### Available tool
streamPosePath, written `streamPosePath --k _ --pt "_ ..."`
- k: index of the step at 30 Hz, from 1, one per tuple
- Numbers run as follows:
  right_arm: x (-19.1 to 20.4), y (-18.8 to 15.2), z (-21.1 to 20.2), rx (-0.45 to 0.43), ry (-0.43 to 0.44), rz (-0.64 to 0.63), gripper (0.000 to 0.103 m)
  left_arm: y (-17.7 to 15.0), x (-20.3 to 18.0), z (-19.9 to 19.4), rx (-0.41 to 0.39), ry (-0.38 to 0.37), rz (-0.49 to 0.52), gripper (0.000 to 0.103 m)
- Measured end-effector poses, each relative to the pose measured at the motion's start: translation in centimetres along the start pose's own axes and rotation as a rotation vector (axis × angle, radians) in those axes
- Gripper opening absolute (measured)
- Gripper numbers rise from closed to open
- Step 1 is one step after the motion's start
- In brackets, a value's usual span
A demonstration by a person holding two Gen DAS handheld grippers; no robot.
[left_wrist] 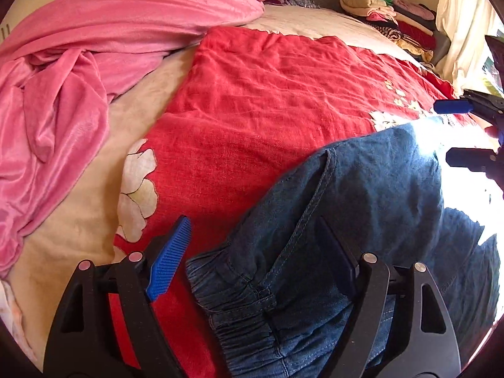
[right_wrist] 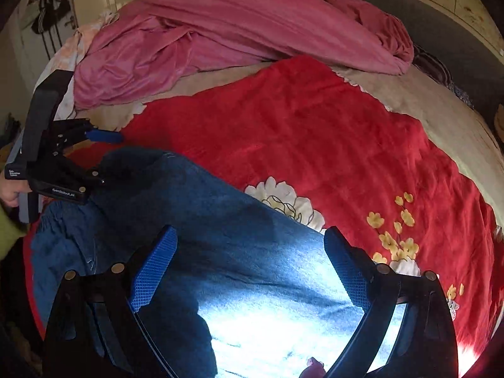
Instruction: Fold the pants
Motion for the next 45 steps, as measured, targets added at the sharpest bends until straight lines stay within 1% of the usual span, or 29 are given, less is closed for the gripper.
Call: streamPosePath --k 3,4,5,6,7,8,9,10,11,12,13,14,15,16,17,18,19,20,23,27,31,38,41,45 --pt "0.2 1.5 2.0 0.039 -0.012 -0.028 0.093 0.6 0.0 1.1 0.024 -0.051 0.001 0.072" --pt "0.3 1.8 2.5 0.051 -0.018 -0.045 0.093 0.7 -0.1 1.5 0.04 -0.061 0.003 0.069" --pt "0.4 2.1 3.1 0.062 -0.03 -0.059 0.093 0.7 -0.1 1.9 0.057 -0.07 0.006 0.058" --pt "0.4 2.2 3.7 0.077 -0.042 -0.072 0.092 0.8 -0.2 2.2 0.067 -0.092 0.005 0.053" --pt "0.5 2.4 4.2 0.089 -0.054 -0.082 0.091 0.8 -0.2 2.3 0.065 -0.105 0.001 0.05" --pt "0.5 2.5 4.7 0.102 -0.054 -0.09 0.088 0.9 -0.2 2.3 0.057 -0.121 -0.005 0.038" --pt "0.7 2.5 5.2 0.115 -0.047 -0.101 0.081 0.9 -0.2 2.1 0.051 -0.146 -0.014 0.021" --pt "1.0 2.5 5.5 0.124 -0.044 -0.115 0.077 0.8 -0.2 1.8 0.041 -0.173 -0.019 0.013" --pt "1.3 2.5 5.9 0.134 -0.04 -0.128 0.07 0.9 -0.3 1.5 0.032 -0.182 -0.016 0.008" --pt "1.7 2.5 6.2 0.143 -0.033 -0.143 0.059 0.8 -0.5 1.2 0.025 -0.175 -0.007 0.006" --pt "2.1 2.5 6.3 0.145 -0.036 -0.159 0.055 0.7 -0.8 0.7 0.013 -0.167 0.006 0.005" --pt "2.5 2.4 6.4 0.147 -0.036 -0.175 0.048 0.6 -1.1 0.2 0.0 -0.162 0.019 0.004" --pt "2.9 2.3 6.4 0.149 -0.025 -0.19 0.035 0.5 -1.3 -0.3 -0.017 -0.155 0.028 0.004" --pt "3.3 2.3 6.2 0.145 -0.023 -0.202 0.03 0.5 -1.4 -0.8 -0.038 -0.145 0.032 0.004" --pt "3.6 2.1 5.9 0.133 -0.027 -0.212 0.018 0.4 -1.5 -1.3 -0.053 -0.139 0.034 0.004" --pt "3.9 2.0 5.5 0.114 -0.04 -0.215 0.011 0.4 -1.5 -1.8 -0.066 -0.124 0.036 0.004" --pt "4.0 1.8 5.0 0.098 -0.045 -0.206 0.009 0.3 -1.6 -2.2 -0.079 -0.101 0.039 0.004" --pt "4.1 1.5 4.4 0.08 -0.048 -0.192 0.005 0.2 -1.6 -2.5 -0.087 -0.083 0.043 0.004" --pt "4.4 0.6 2.3 0.016 -0.06 -0.162 0.004 -0.2 -1.9 -3.5 -0.113 -0.058 0.059 0.004" --pt "4.7 -0.9 -0.7 -0.057 -0.09 -0.101 0.003 -0.8 -2.5 -4.8 -0.144 -0.06 0.052 0.004" --pt "5.9 -3.0 -3.7 -0.135 -0.113 -0.086 0.003 -2.0 -3.5 -6.6 -0.184 -0.046 0.054 0.004" --pt "9.0 -7.7 -7.6 -0.241 -0.071 -0.025 0.003 -5.9 -5.2 -10.1 -0.245 -0.07 0.069 0.004" --pt "10.7 -10.0 -8.6 -0.264 -0.053 -0.01 0.003 -7.7 -5.8 -10.9 -0.244 -0.11 0.068 0.004" --pt "12.8 -12.7 -9.3 -0.279 -0.032 0.011 0.003 -10.4 -6.6 -11.8 -0.244 -0.131 0.088 0.004"
Point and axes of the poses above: each gripper's, at about its wrist camera, not at the fingertips, and z roughly the way its jaws point, x to its left, y to its top, the point moved 4 cm from there along z, roughly the way its jaws point, and after that the axes turned 11 degrees about x, right-handed, at the moved point
